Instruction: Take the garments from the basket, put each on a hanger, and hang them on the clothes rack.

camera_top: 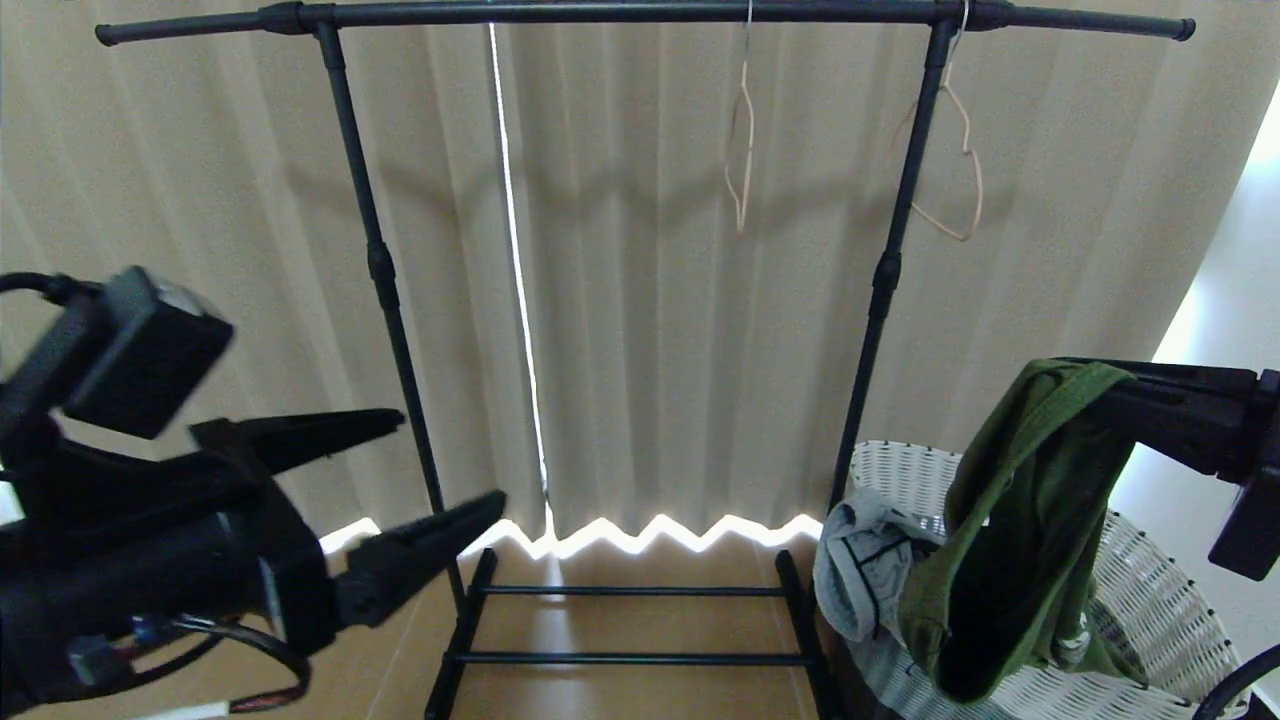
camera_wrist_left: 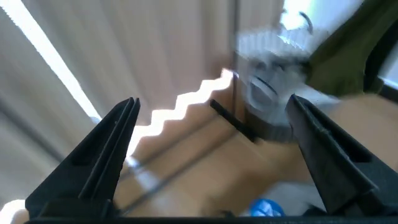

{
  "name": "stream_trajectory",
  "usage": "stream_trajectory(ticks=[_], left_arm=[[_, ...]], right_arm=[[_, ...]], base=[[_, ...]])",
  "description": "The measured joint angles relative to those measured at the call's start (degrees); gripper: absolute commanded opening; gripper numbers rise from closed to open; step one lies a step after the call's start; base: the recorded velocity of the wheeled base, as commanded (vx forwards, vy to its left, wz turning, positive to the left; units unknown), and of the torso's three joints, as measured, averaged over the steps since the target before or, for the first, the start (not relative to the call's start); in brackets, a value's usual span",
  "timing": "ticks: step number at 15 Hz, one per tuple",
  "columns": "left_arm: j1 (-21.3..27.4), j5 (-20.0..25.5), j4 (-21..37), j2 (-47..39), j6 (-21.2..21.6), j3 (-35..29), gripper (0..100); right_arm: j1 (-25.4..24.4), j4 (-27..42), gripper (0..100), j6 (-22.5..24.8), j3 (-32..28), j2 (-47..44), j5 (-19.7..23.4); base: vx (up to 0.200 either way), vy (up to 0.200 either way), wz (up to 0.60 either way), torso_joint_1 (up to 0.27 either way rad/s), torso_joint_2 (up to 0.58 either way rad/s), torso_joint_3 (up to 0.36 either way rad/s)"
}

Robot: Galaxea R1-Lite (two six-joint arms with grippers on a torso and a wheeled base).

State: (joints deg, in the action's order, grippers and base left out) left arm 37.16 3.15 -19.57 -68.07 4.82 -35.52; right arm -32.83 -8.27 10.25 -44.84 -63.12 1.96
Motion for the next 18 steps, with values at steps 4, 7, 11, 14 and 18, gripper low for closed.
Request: stream_trajectory(ticks=[4,7,11,14,18], left_arm=[[16.3,-2.9,-4.8,-15.8,-7.8,-5.1,100],[21.8,-4.0,-10.1,-27.9,-11.4,-11.2,100],[24.6,-4.7,-11.9,-39.6,-12.6,-21.0,100],[24.7,-6.2,-11.9,-45.0,-15.8,-25.8,100],[22.6,-10.1,-11.8,-50.7,-17.3,-30.2,100]], right_arm=[[-0.4,-0.7,0,0.0,-2.2,-1.4,0.1],[-1.6,-0.8,0,0.0,-3.1,-1.8,0.1],[-2.5,-0.8,0,0.0,-3.2,-1.7,0.1],[-3.5,-0.8,0,0.0,-3.1,-1.4,0.1],[-4.9,-0.7,0,0.0,-2.8,-0.1,0.1]], base=[[0.0,0.0,0.0,0.0,0.0,0.0],[0.0,0.0,0.0,0.0,0.0,0.0],[0.0,0.0,0.0,0.0,0.0,0.0],[0.0,0.0,0.0,0.0,0.0,0.0],[0.0,0.0,0.0,0.0,0.0,0.0]])
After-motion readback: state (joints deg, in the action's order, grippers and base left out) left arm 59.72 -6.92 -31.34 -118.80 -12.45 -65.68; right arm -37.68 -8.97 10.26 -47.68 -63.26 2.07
